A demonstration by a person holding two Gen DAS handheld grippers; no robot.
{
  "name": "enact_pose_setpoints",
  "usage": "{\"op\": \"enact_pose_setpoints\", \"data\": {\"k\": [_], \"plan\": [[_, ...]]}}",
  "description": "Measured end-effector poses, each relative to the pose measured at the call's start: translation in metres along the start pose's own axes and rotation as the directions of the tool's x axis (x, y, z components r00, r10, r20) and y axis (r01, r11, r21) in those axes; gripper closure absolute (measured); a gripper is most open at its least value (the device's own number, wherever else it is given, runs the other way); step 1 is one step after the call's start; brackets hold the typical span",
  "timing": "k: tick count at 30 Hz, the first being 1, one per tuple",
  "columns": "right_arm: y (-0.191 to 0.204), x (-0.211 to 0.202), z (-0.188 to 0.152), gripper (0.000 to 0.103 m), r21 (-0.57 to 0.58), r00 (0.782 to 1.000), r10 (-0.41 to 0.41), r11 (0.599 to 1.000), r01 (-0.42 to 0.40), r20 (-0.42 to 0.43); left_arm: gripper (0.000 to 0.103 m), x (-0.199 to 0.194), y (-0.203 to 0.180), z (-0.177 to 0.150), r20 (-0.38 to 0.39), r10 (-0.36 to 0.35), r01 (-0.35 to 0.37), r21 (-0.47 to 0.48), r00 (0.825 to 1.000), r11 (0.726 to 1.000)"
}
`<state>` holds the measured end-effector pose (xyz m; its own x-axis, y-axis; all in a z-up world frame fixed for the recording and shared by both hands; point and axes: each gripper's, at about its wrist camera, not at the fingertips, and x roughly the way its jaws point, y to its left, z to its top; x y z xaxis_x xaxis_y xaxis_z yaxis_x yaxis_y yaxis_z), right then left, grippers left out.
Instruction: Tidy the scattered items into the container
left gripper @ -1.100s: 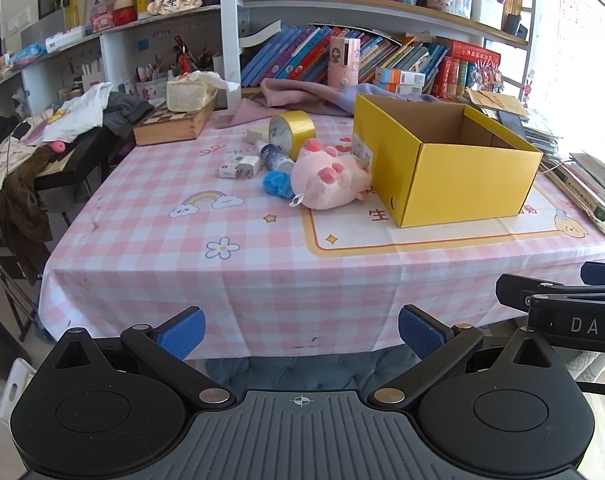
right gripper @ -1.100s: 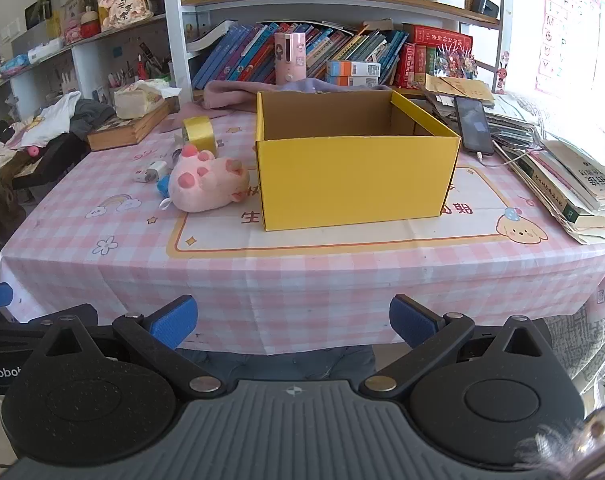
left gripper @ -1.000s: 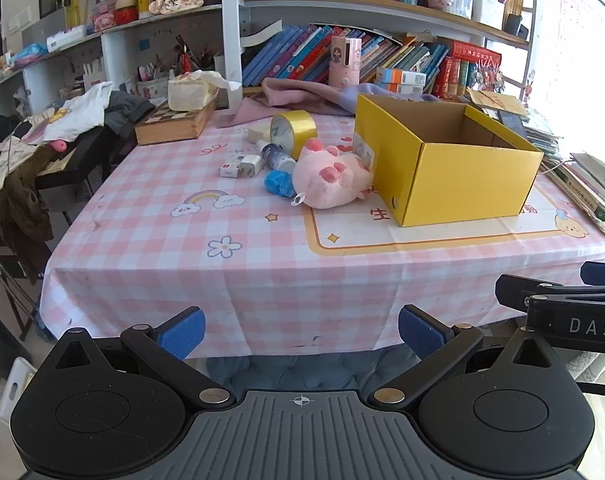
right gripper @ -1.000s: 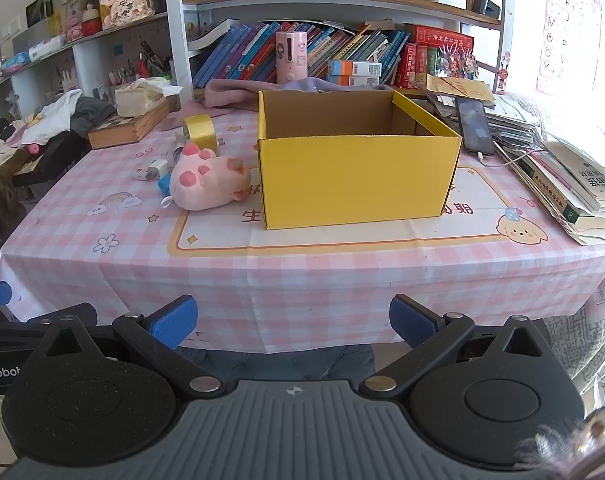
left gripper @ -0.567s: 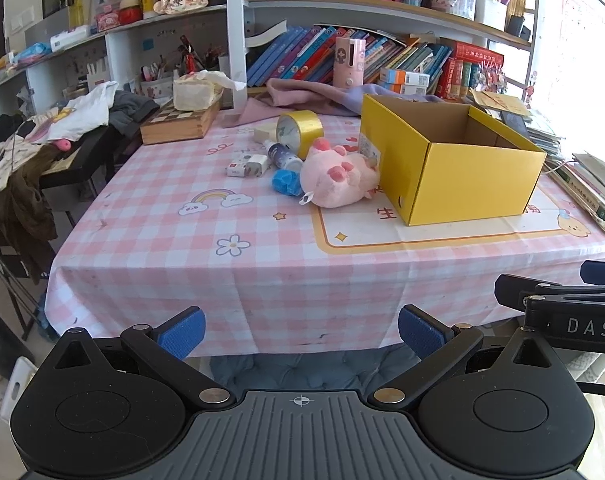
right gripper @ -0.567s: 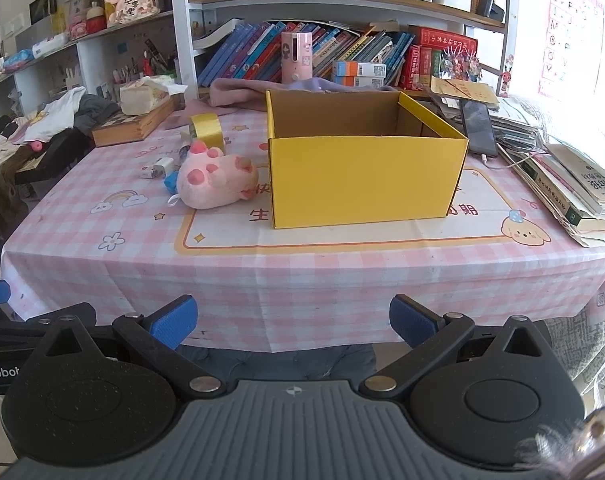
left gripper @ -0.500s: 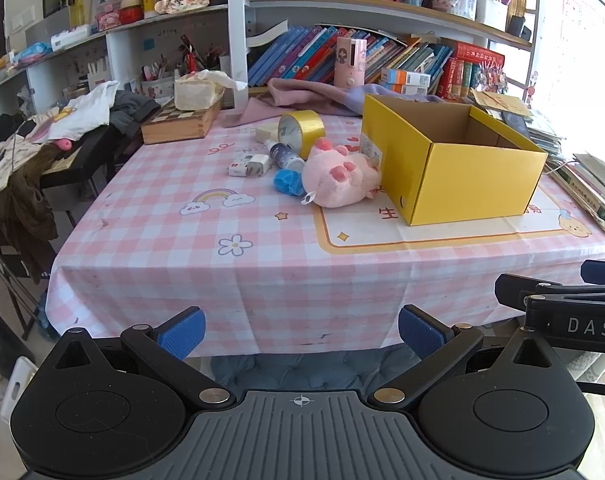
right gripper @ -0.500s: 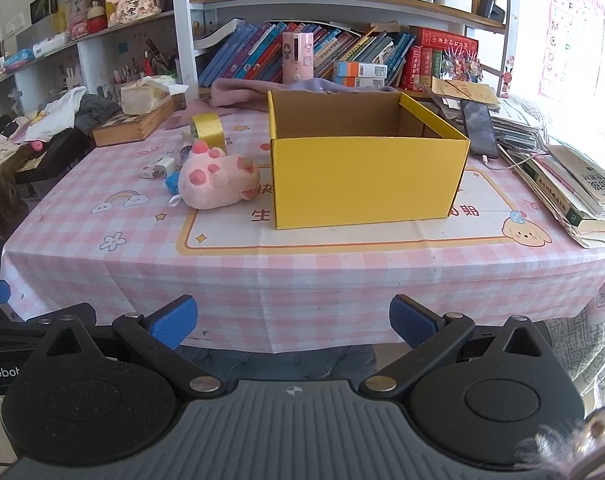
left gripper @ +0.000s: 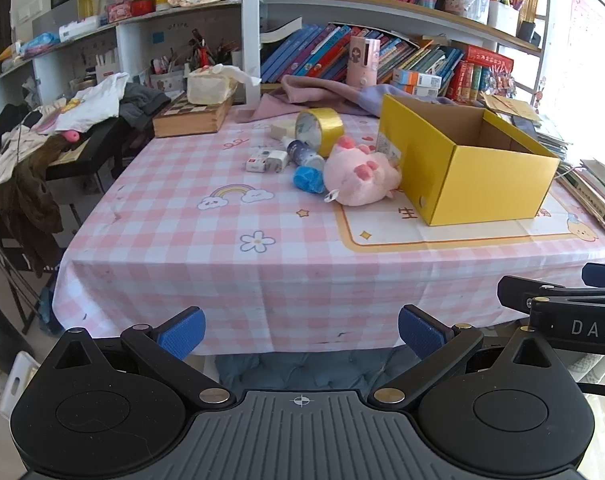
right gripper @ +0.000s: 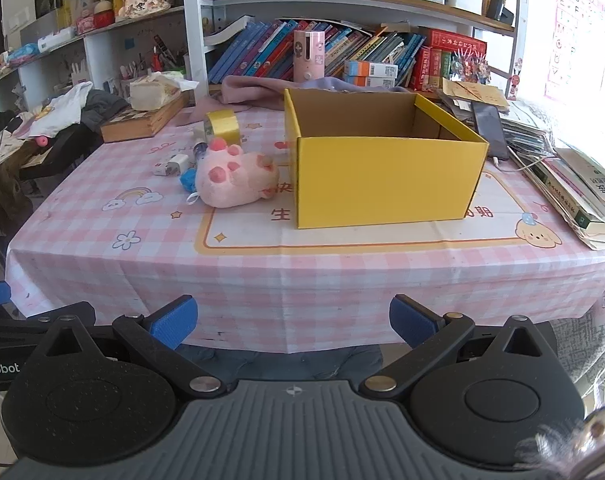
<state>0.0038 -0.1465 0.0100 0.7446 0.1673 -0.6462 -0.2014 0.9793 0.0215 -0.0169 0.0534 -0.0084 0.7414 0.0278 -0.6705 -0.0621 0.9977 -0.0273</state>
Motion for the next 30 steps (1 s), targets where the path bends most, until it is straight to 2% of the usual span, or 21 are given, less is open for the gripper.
{"op": "enact_pose_setpoints", "data": {"k": [16,30], "plan": [[0.023,0.038,0.012,0.000,-0.059,0.997,0.068,0.996,-0.070,-0.034,0.000,0.027,0.026,0.005,-0.038,0.052,-0.055,-0.072,0.998,0.996],[0.040,0.084,0.047,0.002,-0.156,0.992,0.120,0.980,-0.122,-0.023,0.000,0.058,0.049,0.030,-0.033,0.092,-0.096,-0.180,0.995,0.979]]}}
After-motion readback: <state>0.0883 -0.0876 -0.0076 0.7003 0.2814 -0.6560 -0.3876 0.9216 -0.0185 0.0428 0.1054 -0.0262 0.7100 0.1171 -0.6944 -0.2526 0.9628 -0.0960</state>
